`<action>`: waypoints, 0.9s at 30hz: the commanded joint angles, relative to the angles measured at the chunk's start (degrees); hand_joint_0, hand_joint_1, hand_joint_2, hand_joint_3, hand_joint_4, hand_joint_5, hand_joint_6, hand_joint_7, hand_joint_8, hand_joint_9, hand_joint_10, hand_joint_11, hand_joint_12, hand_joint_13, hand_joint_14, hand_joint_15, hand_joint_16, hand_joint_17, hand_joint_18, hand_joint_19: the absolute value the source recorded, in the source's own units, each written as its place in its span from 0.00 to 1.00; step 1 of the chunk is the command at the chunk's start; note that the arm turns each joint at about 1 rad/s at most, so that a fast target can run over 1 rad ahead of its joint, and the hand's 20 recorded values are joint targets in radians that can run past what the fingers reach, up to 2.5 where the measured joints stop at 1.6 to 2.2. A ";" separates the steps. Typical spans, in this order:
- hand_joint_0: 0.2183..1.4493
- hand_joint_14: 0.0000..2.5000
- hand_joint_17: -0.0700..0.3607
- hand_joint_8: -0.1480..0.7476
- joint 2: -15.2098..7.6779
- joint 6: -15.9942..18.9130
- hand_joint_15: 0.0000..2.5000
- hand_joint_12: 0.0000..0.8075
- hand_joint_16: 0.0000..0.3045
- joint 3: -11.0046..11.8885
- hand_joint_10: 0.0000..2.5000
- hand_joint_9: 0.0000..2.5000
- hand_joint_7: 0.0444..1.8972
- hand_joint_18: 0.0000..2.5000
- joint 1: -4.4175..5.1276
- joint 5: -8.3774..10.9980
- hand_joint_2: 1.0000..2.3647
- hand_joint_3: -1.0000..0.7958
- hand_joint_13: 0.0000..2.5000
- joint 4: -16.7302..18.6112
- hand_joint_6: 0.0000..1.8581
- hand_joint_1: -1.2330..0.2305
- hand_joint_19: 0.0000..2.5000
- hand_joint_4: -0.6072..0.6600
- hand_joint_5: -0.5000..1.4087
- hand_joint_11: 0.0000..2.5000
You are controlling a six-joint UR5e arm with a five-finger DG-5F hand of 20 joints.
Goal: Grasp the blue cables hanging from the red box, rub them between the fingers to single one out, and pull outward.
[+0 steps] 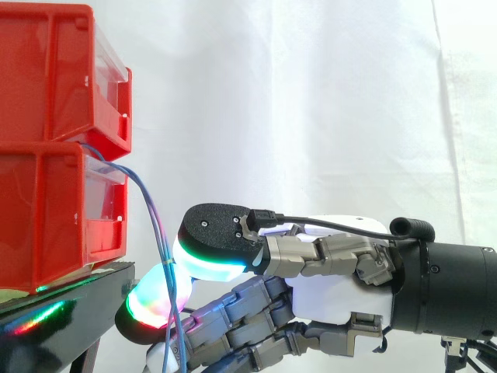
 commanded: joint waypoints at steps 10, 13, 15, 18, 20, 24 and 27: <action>0.25 0.00 0.48 0.54 -0.08 0.01 0.13 0.52 0.20 0.13 0.00 0.30 0.62 0.26 -0.14 -0.32 0.00 0.30 0.21 0.06 0.30 0.36 0.19 0.70 0.20 0.17; 0.24 0.00 0.48 0.54 -0.08 -0.08 0.13 0.52 0.20 0.13 0.00 0.30 0.63 0.26 -0.14 -0.49 0.00 0.30 0.21 0.06 0.30 0.36 0.19 0.70 0.20 0.17; 0.24 0.00 0.48 0.55 -0.69 -0.08 0.13 0.52 0.20 0.13 0.00 0.30 0.63 0.26 -0.22 -0.84 0.00 0.30 0.21 0.59 0.29 0.36 0.19 0.70 0.20 0.17; 0.24 0.00 0.48 0.55 -1.57 -0.08 0.13 0.52 0.20 0.13 0.00 0.30 0.63 0.27 -0.40 -2.07 0.00 0.30 0.22 3.49 0.29 0.36 0.19 0.70 0.20 0.17; 0.24 0.00 0.48 0.55 -1.66 -0.17 0.13 0.52 0.20 0.13 0.00 0.30 0.64 0.26 -0.40 -2.69 0.00 0.30 0.22 4.28 0.29 0.36 0.19 0.70 0.20 0.17; 0.25 0.00 0.48 0.54 -1.66 0.01 0.13 0.51 0.20 0.13 0.00 0.30 0.63 0.27 -0.31 -3.13 0.00 0.31 0.22 4.55 0.29 0.36 0.19 0.70 0.21 0.17; 0.26 0.00 0.47 0.54 -1.66 0.01 0.13 0.51 0.20 0.13 0.00 0.30 0.64 0.27 -0.40 -3.22 0.00 0.33 0.22 4.63 0.30 0.37 0.19 0.69 0.20 0.17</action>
